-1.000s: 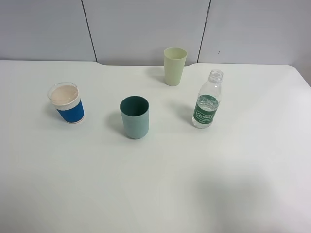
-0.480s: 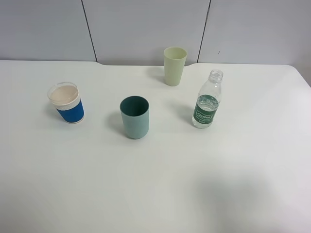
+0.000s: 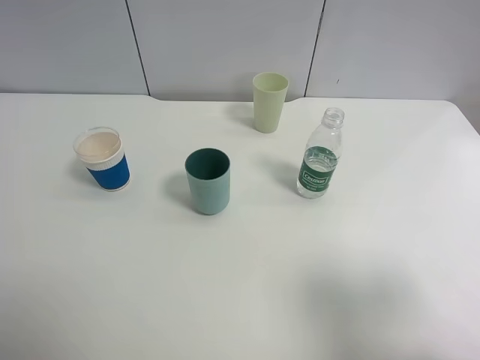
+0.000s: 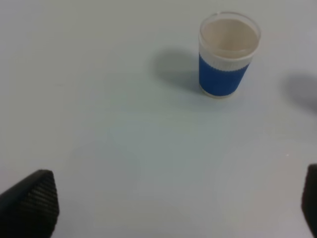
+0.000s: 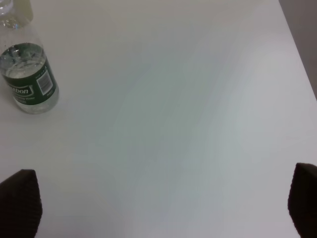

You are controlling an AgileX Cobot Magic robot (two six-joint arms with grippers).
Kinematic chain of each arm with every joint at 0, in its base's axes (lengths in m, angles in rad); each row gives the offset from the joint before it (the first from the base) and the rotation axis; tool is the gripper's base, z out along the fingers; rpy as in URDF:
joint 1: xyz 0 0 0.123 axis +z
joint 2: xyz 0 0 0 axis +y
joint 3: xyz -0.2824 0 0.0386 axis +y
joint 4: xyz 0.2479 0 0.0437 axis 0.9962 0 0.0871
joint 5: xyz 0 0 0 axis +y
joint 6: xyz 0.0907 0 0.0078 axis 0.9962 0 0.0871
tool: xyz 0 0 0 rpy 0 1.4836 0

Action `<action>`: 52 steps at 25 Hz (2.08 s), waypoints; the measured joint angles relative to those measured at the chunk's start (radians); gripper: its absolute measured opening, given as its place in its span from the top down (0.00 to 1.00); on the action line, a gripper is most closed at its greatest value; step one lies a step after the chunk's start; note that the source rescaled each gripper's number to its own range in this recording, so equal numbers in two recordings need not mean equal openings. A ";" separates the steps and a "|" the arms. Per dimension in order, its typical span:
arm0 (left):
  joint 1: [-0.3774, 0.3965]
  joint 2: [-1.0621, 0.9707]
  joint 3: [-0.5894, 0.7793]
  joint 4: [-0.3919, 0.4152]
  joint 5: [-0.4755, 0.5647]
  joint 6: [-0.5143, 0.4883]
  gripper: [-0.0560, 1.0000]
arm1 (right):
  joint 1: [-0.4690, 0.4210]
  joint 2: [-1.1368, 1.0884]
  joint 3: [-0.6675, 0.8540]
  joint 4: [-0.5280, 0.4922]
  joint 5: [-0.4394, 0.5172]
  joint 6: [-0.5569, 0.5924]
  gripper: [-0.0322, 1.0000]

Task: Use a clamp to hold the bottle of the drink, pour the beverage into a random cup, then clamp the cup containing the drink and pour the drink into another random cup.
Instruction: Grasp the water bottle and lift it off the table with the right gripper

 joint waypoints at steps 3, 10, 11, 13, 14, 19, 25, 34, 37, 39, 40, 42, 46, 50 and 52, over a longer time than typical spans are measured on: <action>0.000 0.000 0.000 0.000 0.000 0.000 0.00 | 0.000 0.000 0.000 0.000 0.000 0.000 0.00; 0.000 0.000 0.000 0.000 0.000 0.000 0.00 | 0.000 0.000 0.000 0.000 0.000 0.000 0.00; 0.000 0.000 0.000 0.000 0.000 0.000 0.00 | 0.000 0.000 0.000 0.000 0.000 0.000 0.00; 0.000 0.000 0.000 0.000 0.000 0.000 0.00 | 0.000 0.000 0.000 0.000 0.000 0.000 0.00; 0.000 0.000 0.000 0.000 0.000 0.000 0.00 | 0.000 0.000 0.000 0.000 0.000 0.000 0.00; 0.000 0.000 0.000 0.000 0.000 0.000 0.00 | 0.000 0.000 0.000 0.000 0.000 0.000 0.00; 0.000 0.000 0.000 0.000 0.000 0.000 0.00 | 0.000 0.045 0.000 -0.001 0.000 0.000 0.00; 0.000 0.000 0.000 0.000 0.000 0.000 0.00 | 0.000 0.354 -0.063 -0.002 -0.172 0.000 0.00; 0.000 0.000 0.000 0.000 0.000 0.000 0.00 | 0.000 0.455 -0.064 -0.001 -0.282 -0.012 0.00; 0.000 0.000 0.000 0.000 0.000 0.000 0.00 | 0.000 0.515 -0.064 0.008 -0.361 -0.018 0.00; 0.000 0.000 0.000 0.000 0.000 0.000 0.00 | 0.000 0.548 -0.064 0.008 -0.391 -0.019 0.00; 0.000 0.000 0.000 0.000 0.000 0.000 0.00 | 0.000 0.610 -0.064 0.018 -0.452 -0.019 0.00; 0.000 0.000 0.000 0.000 0.000 0.000 0.00 | 0.013 0.738 -0.064 0.019 -0.543 -0.019 0.00; 0.000 0.000 0.000 0.000 0.000 0.000 0.00 | 0.116 0.857 -0.064 0.019 -0.643 -0.019 0.00; 0.000 0.000 0.000 0.000 0.000 0.000 0.00 | 0.184 0.907 -0.064 0.019 -0.687 -0.019 0.00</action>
